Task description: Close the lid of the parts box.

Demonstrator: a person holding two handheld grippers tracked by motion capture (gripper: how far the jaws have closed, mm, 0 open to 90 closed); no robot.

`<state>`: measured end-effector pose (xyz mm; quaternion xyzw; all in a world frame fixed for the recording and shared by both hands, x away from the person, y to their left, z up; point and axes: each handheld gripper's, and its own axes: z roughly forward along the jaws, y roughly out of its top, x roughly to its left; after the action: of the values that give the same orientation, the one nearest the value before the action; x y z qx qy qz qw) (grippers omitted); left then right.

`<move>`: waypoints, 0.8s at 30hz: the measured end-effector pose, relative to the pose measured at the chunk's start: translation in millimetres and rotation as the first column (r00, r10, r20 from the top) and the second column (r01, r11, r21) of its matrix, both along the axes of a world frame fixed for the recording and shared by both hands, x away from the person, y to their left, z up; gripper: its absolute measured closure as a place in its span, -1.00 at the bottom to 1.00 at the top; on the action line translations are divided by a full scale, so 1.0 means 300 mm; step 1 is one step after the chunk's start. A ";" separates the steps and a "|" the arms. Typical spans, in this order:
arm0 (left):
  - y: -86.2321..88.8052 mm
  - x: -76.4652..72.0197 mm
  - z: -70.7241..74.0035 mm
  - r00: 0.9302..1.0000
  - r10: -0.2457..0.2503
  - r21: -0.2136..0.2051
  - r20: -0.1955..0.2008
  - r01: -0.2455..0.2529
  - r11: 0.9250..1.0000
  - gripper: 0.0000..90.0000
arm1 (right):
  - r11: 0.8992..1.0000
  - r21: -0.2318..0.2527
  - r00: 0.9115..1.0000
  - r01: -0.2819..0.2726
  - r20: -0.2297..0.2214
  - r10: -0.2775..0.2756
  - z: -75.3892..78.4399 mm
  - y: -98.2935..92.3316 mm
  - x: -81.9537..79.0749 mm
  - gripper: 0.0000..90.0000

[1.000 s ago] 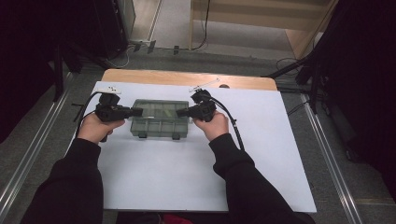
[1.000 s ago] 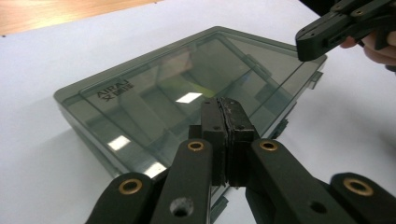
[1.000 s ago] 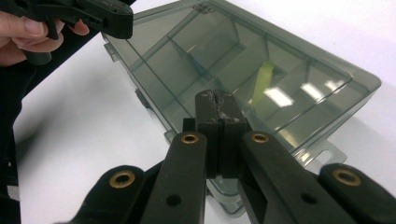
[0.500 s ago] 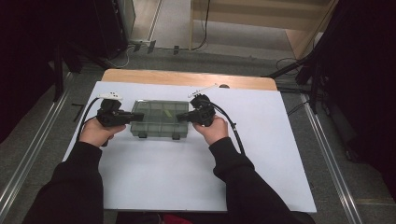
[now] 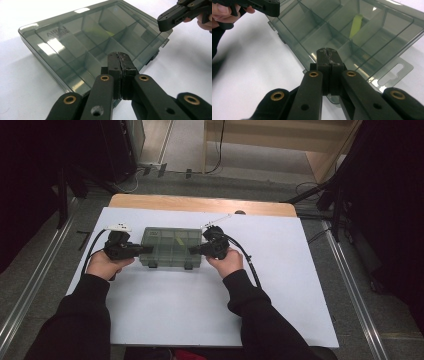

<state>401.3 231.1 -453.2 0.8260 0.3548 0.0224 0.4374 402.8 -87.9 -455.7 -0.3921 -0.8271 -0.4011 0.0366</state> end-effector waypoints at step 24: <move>-0.026 -0.027 0.001 0.997 -0.074 -0.029 -0.010 0.074 0.997 0.43 | 0.998 0.027 0.998 -0.056 -0.001 0.056 -0.034 0.013 -0.019 0.41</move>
<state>393.2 223.3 -452.9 0.8324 0.3267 -0.0034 0.4476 397.1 -84.0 -465.8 -0.3688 -0.8322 -0.4104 0.0538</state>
